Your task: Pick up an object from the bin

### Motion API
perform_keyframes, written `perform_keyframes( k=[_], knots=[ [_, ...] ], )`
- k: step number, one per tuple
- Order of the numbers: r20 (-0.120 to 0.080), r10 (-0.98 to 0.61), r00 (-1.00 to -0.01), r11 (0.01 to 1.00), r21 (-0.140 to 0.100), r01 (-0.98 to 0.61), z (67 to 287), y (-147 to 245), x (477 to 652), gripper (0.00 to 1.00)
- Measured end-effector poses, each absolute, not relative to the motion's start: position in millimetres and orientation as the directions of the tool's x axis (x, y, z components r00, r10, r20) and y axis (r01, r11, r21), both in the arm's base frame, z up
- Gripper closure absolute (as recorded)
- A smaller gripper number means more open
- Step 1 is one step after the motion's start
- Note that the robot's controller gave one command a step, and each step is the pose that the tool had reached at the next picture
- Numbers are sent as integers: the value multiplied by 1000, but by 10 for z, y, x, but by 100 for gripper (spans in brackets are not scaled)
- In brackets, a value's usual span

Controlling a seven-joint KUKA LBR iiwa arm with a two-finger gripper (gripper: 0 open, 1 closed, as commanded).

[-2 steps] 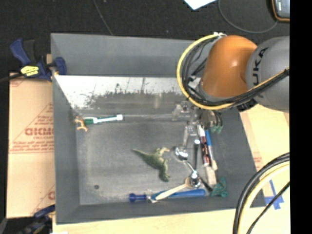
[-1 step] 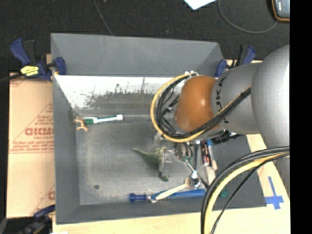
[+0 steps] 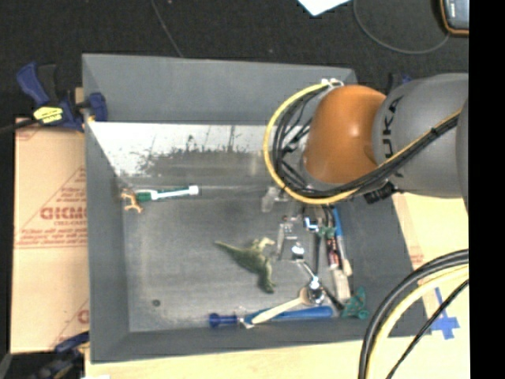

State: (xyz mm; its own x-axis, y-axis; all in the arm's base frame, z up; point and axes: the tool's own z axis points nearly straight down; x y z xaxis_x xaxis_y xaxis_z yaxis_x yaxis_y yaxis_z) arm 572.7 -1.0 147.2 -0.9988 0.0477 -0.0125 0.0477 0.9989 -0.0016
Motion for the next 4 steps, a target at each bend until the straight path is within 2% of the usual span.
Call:
perform_keyframes(
  k=[1, 2, 3, 4],
  knots=[
    [5, 98, -995, 995, 1, 98, 998, 39, 5413, 0],
    [-24, 104, -994, 995, 1, 104, 715, 148, 5269, 0],
    [-12, 289, -957, 957, 3, 289, 714, 125, 5127, 100],
    [-12, 288, -958, 958, 3, 288, 715, 125, 5126, 100]
  ],
)
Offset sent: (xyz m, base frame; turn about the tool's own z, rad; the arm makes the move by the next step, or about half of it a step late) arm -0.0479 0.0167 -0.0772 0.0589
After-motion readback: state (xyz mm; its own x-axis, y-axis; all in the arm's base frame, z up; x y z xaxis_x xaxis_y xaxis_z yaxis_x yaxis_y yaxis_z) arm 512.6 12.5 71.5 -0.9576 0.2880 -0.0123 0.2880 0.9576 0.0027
